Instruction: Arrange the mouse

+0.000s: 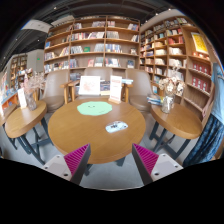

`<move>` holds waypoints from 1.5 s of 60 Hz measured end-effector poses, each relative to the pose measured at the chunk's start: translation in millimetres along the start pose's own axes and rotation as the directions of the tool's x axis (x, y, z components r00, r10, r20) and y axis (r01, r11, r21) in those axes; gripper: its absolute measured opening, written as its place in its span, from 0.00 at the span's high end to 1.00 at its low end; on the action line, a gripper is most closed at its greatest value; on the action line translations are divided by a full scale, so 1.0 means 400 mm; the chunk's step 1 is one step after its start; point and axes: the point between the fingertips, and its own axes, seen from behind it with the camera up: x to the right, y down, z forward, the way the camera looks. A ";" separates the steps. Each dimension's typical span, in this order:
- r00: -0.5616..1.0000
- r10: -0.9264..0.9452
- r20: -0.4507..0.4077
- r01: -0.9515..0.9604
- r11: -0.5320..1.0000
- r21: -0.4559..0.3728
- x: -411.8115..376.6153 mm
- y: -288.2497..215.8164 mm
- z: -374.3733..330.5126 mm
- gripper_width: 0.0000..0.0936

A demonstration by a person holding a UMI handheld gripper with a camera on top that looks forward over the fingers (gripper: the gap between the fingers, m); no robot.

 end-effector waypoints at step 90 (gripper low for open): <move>0.999 0.051 0.012 -0.048 0.985 -0.164 -0.051 -0.101 0.762 0.09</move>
